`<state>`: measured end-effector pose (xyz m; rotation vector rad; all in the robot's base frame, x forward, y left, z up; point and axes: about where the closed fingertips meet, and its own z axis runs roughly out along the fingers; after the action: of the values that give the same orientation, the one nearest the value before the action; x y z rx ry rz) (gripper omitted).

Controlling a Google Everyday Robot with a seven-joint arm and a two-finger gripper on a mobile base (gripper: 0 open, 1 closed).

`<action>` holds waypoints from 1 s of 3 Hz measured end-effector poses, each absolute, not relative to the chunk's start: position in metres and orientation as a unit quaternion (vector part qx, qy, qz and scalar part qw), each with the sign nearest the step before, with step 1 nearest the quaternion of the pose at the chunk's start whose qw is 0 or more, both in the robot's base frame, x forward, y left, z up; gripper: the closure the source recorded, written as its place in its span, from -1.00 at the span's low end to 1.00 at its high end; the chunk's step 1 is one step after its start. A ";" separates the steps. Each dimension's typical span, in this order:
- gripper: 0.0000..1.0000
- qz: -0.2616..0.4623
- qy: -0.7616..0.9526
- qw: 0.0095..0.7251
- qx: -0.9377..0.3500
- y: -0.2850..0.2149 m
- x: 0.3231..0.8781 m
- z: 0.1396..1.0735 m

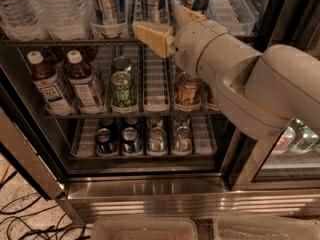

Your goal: Pick redbull can from top shelf of fridge

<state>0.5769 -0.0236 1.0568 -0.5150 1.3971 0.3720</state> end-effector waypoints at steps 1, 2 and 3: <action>-0.42 0.182 0.627 0.721 -0.233 -0.023 0.586 1.059; -0.42 0.195 0.624 0.720 -0.234 -0.022 0.593 1.059; -0.44 0.204 0.623 0.716 -0.239 -0.018 0.600 1.059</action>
Offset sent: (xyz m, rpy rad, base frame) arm 0.0295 -0.0031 0.0026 0.0536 0.0100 0.0636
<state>0.5999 -0.0181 1.0586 -0.5279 1.3789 0.4526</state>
